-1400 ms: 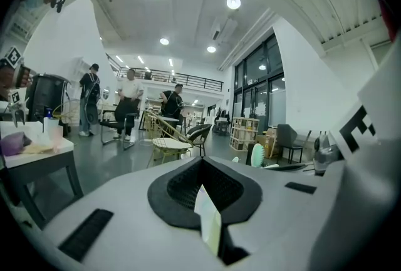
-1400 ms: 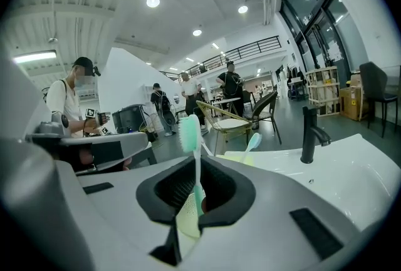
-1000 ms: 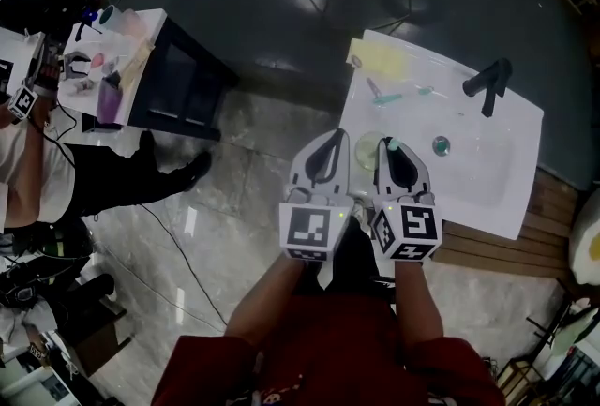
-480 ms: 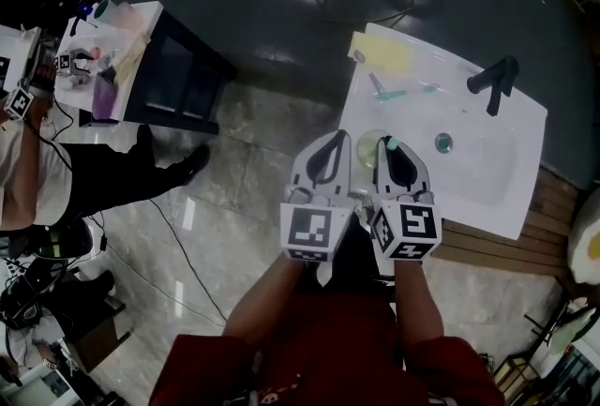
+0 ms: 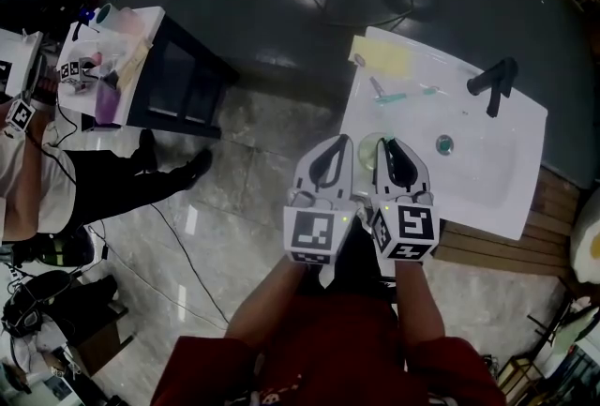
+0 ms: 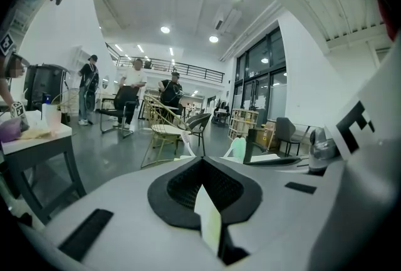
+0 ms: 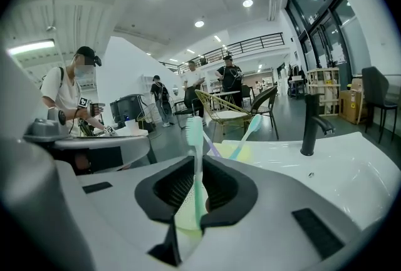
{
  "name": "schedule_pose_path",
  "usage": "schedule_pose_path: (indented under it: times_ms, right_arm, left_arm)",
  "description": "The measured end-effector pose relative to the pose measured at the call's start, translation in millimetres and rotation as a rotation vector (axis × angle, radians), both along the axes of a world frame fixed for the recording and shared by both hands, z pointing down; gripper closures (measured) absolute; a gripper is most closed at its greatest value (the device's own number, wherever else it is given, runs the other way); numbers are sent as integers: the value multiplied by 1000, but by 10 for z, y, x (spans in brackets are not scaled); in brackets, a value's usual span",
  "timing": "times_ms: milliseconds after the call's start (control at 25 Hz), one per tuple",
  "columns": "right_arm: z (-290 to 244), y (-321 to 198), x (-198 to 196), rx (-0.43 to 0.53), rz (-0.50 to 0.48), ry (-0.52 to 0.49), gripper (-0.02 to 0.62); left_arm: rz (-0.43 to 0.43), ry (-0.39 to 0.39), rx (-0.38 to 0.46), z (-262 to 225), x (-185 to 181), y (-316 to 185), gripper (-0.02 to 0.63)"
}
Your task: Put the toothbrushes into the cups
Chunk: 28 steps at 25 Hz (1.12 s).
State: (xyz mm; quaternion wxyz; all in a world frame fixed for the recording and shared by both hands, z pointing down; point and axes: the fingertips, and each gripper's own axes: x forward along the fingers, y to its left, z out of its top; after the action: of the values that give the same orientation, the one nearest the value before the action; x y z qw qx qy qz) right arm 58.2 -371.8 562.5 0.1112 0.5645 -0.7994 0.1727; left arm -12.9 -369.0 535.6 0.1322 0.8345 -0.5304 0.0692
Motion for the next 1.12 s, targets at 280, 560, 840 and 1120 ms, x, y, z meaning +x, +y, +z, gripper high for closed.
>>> schedule_pose_path:
  times_ms: [280, 560, 840, 1120]
  right_arm:
    - [-3, 14, -32, -4, -17, 5, 518]
    - [-49, 34, -22, 1, -12, 2, 518]
    - [-242, 57, 52, 41, 16, -3, 518]
    - [-521, 126, 157, 95, 49, 3, 518]
  left_arm:
    - [5, 2, 8, -22, 13, 6, 578]
    - [3, 6, 23, -100, -11, 12, 578]
    - [15, 7, 47, -240, 2, 33, 578]
    - [45, 13, 95, -488, 83, 89, 578]
